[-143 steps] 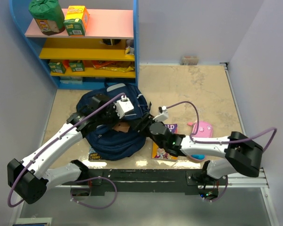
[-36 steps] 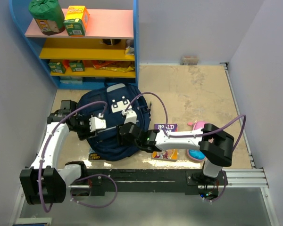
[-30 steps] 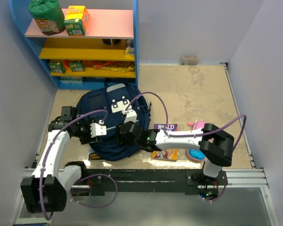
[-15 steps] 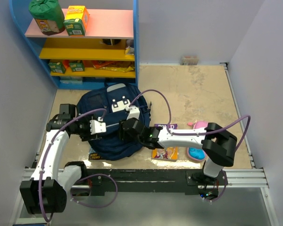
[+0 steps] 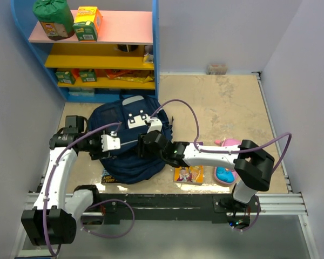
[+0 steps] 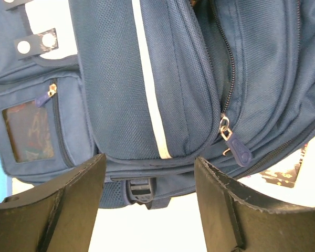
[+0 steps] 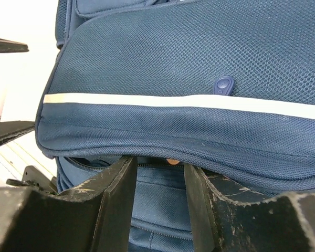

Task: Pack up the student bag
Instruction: Zip the student bag at the center of the board.

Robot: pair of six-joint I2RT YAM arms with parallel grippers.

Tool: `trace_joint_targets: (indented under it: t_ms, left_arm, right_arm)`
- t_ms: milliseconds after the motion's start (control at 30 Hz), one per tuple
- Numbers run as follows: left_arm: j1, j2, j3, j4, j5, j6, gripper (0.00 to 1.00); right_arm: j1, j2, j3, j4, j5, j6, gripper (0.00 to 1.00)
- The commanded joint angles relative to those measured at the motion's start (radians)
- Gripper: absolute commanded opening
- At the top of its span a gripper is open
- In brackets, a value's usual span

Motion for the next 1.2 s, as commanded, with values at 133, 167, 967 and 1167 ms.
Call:
trace_joint_targets:
  t_ms: [133,167,967,1167]
  left_arm:
    - [0.004,-0.061,-0.098,0.123,0.023,0.045,0.72]
    - [0.004,-0.061,-0.118,0.132,0.026,0.049,0.73]
    - [-0.057,0.009,-0.020,0.278,0.245,-0.237,0.00]
    - [-0.057,-0.063,0.009,0.278,0.336,-0.308,0.00]
  right_arm:
    - [-0.038,-0.002,0.050,0.045,0.014,-0.026,0.43]
    - [-0.039,-0.004,0.050,0.045,0.011,-0.027,0.43]
    - [-0.038,-0.084,0.094,-0.038,0.020,-0.052,0.42]
    - [0.074,-0.156,0.094,-0.124,0.147,-0.021,0.46]
